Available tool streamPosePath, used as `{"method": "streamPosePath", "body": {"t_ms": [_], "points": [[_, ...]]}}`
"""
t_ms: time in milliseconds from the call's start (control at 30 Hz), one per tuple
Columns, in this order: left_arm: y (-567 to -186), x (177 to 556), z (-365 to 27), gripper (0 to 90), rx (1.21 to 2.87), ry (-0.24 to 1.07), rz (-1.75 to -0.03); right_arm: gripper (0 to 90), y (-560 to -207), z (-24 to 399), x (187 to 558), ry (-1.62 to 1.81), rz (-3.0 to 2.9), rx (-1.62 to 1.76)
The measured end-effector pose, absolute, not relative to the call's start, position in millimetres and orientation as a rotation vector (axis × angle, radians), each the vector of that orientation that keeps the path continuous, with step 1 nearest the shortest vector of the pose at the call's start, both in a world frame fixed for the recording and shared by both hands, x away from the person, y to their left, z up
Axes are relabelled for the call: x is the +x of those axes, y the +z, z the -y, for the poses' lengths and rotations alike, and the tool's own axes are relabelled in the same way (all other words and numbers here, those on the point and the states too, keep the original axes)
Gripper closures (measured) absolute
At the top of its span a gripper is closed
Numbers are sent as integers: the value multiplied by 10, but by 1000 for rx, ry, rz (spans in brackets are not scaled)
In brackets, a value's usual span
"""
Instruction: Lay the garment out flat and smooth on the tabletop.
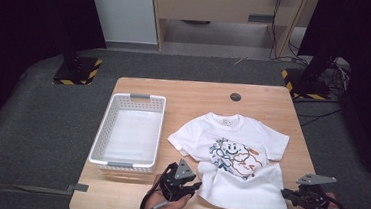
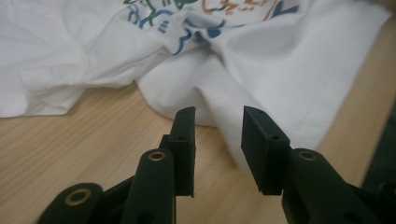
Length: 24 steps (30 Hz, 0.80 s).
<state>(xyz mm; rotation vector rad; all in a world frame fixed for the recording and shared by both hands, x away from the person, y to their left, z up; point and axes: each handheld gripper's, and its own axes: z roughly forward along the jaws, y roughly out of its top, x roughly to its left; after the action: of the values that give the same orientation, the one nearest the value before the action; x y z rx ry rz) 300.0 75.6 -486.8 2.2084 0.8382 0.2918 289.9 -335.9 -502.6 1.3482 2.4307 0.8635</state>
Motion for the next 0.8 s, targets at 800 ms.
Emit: {"method": "streamPosePath", "body": {"t_ms": [800], "points": [[-5146,3469,-250,611,2286,227,-810,672,-5158,3099,2816,943,-2483,1261]]}}
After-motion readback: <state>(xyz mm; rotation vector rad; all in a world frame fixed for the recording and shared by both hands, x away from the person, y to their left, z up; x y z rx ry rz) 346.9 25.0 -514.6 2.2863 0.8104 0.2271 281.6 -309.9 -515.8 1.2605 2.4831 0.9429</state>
